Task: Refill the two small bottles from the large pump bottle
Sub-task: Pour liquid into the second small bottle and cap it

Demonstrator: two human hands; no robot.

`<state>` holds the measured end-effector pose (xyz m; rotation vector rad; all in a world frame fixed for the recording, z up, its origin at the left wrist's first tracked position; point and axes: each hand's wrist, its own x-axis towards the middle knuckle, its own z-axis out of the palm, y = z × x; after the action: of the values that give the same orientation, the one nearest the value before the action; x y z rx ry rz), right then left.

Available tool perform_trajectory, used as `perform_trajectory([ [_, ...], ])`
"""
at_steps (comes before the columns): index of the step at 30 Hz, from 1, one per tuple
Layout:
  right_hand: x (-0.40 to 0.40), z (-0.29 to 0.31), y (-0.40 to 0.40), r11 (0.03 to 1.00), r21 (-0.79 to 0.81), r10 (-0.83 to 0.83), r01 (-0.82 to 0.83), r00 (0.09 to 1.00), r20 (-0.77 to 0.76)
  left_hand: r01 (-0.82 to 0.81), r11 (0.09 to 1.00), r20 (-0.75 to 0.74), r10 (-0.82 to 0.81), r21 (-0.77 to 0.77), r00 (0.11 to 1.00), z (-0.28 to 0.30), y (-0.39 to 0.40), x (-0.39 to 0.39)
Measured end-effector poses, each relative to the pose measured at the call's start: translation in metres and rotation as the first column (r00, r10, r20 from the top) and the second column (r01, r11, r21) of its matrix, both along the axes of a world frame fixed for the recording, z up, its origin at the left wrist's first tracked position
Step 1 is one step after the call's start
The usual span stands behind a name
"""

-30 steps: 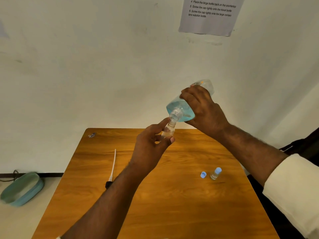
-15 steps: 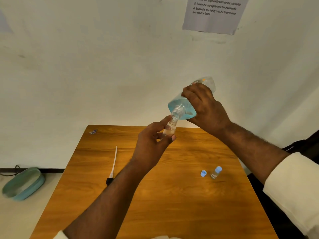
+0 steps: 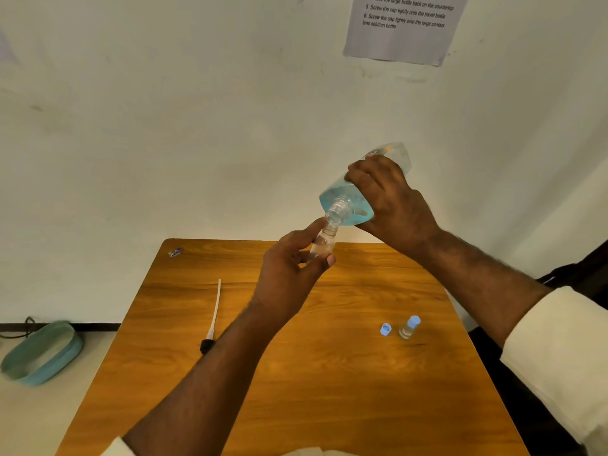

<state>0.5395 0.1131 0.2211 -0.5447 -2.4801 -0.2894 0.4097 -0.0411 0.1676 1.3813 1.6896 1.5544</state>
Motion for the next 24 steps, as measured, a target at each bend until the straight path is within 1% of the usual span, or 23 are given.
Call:
perform_trajectory([
  [16, 0.0001, 0.0046, -0.0029, 1.0, -0.002, -0.014, 0.014, 1.0, 0.014, 0.006, 1.0, 0.009, -0.006, -0.014, 1.0, 0.0026, 0.0005, -0.0008],
  [24, 0.0009, 0.0043, -0.0038, 1.0, -0.004, -0.004, 0.004, 1.0, 0.017, 0.005, 1.0, 0.017, -0.005, 0.004, 1.0, 0.0013, -0.0007, 0.0003],
])
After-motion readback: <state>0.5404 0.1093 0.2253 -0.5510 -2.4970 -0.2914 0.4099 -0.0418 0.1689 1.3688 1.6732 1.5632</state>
